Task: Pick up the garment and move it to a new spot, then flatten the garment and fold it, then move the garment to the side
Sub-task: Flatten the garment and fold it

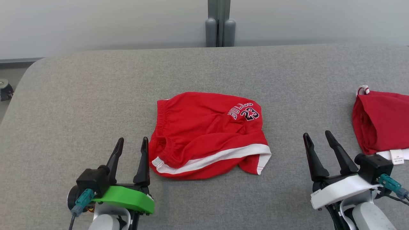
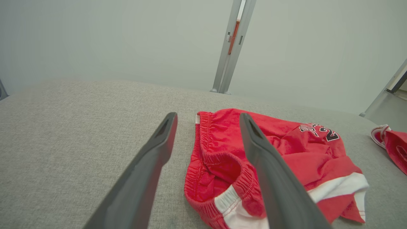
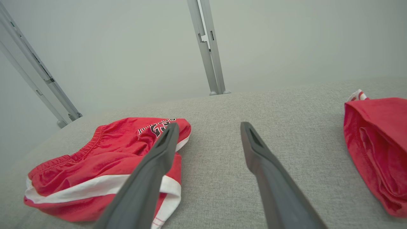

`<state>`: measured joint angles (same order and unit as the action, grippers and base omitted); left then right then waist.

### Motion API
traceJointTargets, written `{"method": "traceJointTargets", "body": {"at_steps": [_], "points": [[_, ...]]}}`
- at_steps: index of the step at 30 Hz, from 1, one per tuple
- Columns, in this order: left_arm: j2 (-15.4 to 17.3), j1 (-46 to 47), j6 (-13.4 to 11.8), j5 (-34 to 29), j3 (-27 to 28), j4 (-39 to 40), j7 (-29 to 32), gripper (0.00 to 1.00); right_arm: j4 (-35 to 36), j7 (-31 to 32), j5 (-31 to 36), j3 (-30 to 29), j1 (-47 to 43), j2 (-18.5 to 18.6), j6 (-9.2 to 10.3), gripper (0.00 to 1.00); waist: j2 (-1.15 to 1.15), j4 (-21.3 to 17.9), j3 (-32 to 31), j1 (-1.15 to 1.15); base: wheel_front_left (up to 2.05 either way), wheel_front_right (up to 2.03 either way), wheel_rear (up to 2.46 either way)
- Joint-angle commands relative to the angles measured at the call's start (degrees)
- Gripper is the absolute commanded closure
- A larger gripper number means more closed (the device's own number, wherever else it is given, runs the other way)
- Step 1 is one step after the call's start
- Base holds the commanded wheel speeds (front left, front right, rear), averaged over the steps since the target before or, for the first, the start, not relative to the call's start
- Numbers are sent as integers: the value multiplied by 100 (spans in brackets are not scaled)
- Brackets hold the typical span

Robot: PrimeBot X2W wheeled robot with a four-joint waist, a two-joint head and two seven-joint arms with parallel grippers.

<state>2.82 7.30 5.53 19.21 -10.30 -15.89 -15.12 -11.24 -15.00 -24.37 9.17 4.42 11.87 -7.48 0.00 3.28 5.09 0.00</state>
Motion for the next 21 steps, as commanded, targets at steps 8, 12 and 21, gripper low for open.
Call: {"method": "traceJointTargets", "body": {"at_steps": [8,12,21], "points": [[131,94,154,-188,-92,-402,-1,0,117,-23,168,-206,-68,-64,-2,0,0,-46,56,0,0,0,0],[364,265,194,-118,-407,-687,20,0,114,-23,168,-248,-64,-97,-2,0,0,-50,86,0,0,0,0],[1514,747,200,900,-1894,-531,885,0,101,13,235,-214,-13,-105,-2,0,0,-75,166,0,0,0,0]]}}
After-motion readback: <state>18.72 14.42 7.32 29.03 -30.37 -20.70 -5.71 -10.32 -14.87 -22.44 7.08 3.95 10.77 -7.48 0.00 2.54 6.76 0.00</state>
